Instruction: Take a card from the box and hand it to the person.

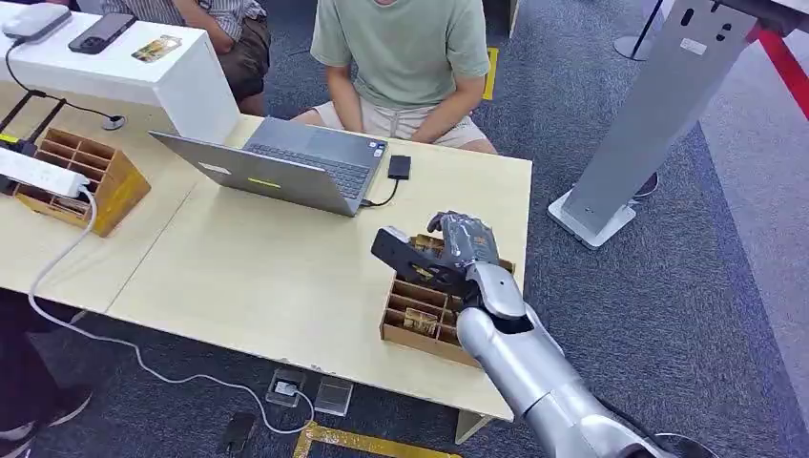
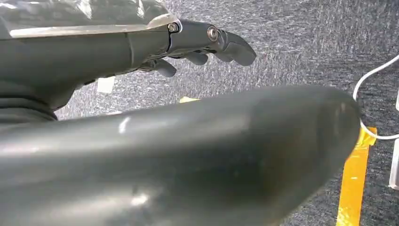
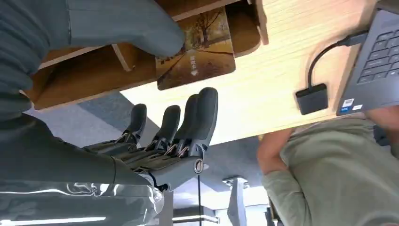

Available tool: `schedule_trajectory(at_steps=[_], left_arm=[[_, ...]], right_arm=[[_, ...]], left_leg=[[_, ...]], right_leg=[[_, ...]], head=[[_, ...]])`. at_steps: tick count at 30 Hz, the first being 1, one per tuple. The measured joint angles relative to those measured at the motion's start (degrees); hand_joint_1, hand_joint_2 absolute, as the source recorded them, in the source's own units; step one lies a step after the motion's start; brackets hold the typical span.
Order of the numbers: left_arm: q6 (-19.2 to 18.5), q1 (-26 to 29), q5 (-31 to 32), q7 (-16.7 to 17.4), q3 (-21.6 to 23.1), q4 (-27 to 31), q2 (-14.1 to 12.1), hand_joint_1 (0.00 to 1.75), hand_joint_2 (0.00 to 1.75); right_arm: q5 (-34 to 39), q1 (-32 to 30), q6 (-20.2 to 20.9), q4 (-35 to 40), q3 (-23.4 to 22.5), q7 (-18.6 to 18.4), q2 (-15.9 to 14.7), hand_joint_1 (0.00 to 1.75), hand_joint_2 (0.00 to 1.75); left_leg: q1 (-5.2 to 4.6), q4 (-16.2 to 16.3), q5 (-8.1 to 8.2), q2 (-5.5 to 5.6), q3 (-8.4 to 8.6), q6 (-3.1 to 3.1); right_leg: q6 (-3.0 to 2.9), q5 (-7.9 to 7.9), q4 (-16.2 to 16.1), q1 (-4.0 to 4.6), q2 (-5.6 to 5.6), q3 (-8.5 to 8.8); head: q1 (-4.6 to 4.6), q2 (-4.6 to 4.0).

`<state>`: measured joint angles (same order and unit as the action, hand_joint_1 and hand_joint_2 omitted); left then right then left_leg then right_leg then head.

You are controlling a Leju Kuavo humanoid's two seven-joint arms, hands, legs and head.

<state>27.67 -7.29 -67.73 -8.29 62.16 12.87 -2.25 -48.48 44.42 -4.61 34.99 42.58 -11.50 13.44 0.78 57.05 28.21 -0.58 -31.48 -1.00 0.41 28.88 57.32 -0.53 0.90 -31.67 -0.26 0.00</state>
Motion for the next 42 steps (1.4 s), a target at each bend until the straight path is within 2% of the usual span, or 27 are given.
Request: schedule_trajectory(at_steps=[11, 20, 23, 26, 30, 39, 42], left_arm=[[-0.17, -0.01, 0.28, -0.06, 0.0, 0.0, 0.0, 0.0, 0.0], [-0.35, -0.01, 0.31, -0.09, 0.0, 0.0, 0.02, 0.0, 0.0], [-0.44, -0.01, 0.31, -0.09, 0.0, 0.0, 0.02, 0.0, 0.0], [-0.48, 0.0, 0.35, -0.11, 0.0, 0.0, 0.02, 0.0, 0.0], [-0.48, 0.0, 0.39, -0.09, 0.0, 0.0, 0.02, 0.0, 0.0], [-0.52, 0.0, 0.46, -0.24, 0.0, 0.0, 0.02, 0.0, 0.0], [-0.57, 0.0, 0.46, -0.26, 0.0, 0.0, 0.02, 0.0, 0.0]], right_arm=[[-2.03, 0.0, -0.65, -1.33, 0.11, -1.4, 0.11, 0.93, 1.75], [-2.01, 0.0, -0.79, -2.08, 0.11, -0.76, 0.61, 0.98, 1.75], [-1.73, 0.0, -0.74, -2.29, 0.07, -0.29, 0.79, 1.06, 1.75], [-1.09, 0.0, -0.76, -2.47, -0.02, 0.35, 0.85, 1.06, 1.75], [-0.52, 0.01, -0.83, -2.58, -0.22, 0.96, 0.85, 1.26, 1.75], [0.31, 0.1, -0.96, -2.67, -0.39, 1.46, 0.87, 1.36, 1.75], [0.33, 0.13, -1.05, -2.64, -0.57, 1.46, 0.9, 1.34, 1.75]], left_leg=[[0.0, 0.0, 0.0, 0.0, 0.0, 0.0], [0.0, 0.0, 0.0, 0.0, 0.0, 0.0], [0.0, 0.0, 0.0, 0.0, 0.01, 0.0], [0.0, 0.0, 0.0, 0.0, 0.01, 0.0], [0.0, 0.0, 0.0, 0.0, 0.01, 0.0], [0.0, 0.0, 0.0, 0.0, 0.01, 0.0], [0.0, 0.0, 0.0, 0.0, 0.01, 0.0]], right_leg=[[0.0, 0.0, 0.0, 0.0, 0.0, 0.0], [0.0, 0.0, 0.0, 0.0, 0.0, 0.0], [0.0, 0.0, 0.0, 0.0, 0.0, 0.0], [0.0, 0.0, 0.0, 0.0, 0.0, 0.0], [0.0, 0.0, 0.0, 0.0, 0.0, 0.0], [0.0, 0.0, 0.0, 0.0, 0.0, 0.0], [0.0, 0.0, 0.0, 0.0, 0.0, 0.0]], head=[[0.0, 0.0], [0.0, 0.0], [0.0, 0.0], [0.0, 0.0], [0.0, 0.0], [0.0, 0.0], [0.0, 0.0]])
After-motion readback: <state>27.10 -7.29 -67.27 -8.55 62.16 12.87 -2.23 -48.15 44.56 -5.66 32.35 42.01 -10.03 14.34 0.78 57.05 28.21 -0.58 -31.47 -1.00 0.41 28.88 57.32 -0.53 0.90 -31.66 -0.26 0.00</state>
